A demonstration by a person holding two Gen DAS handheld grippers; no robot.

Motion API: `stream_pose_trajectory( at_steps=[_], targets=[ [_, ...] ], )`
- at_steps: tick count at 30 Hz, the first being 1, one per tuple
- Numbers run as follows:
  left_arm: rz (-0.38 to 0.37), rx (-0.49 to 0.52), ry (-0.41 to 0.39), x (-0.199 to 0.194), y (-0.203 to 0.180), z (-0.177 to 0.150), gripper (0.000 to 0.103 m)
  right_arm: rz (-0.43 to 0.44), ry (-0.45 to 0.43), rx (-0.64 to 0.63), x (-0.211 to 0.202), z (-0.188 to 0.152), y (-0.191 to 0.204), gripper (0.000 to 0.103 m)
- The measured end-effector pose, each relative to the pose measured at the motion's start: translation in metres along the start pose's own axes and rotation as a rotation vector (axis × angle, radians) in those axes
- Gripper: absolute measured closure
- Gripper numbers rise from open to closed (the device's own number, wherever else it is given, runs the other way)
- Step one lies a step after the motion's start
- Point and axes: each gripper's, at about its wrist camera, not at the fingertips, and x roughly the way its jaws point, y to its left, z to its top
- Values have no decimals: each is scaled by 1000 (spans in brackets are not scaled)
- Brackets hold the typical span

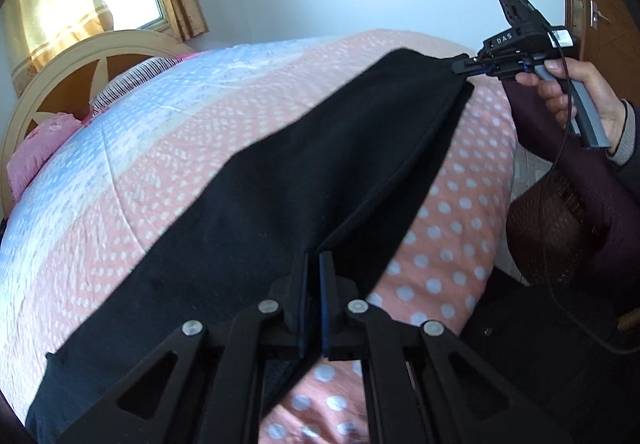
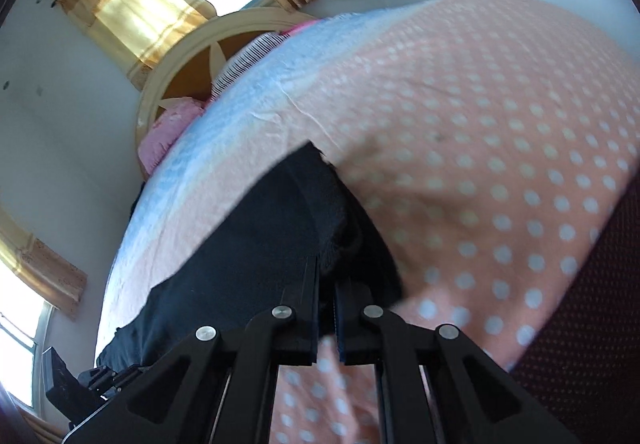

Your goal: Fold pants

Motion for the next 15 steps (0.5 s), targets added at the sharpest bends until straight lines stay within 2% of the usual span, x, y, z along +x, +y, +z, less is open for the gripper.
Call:
stream_pose_trajectory(
  at_steps=[5, 8, 12, 14, 15],
  targets=[
    [-10, -12, 1, 2, -5, -2, 98, -16, 18, -2, 8, -4, -4, 97],
    [-20, -16, -8, -3, -4, -1, 98, -13, -2, -24, -1, -4, 0, 97],
    [-29, -17, 2, 2, 0, -5, 98, -45, 31, -38, 12, -8, -4, 97],
    [-31, -31, 1, 1, 0, -6, 97, -50, 38, -43, 9, -5, -2, 94],
    [-35, -35, -4, -2, 1, -6, 95, -67, 33, -49, 6, -2, -1, 89]
  ],
)
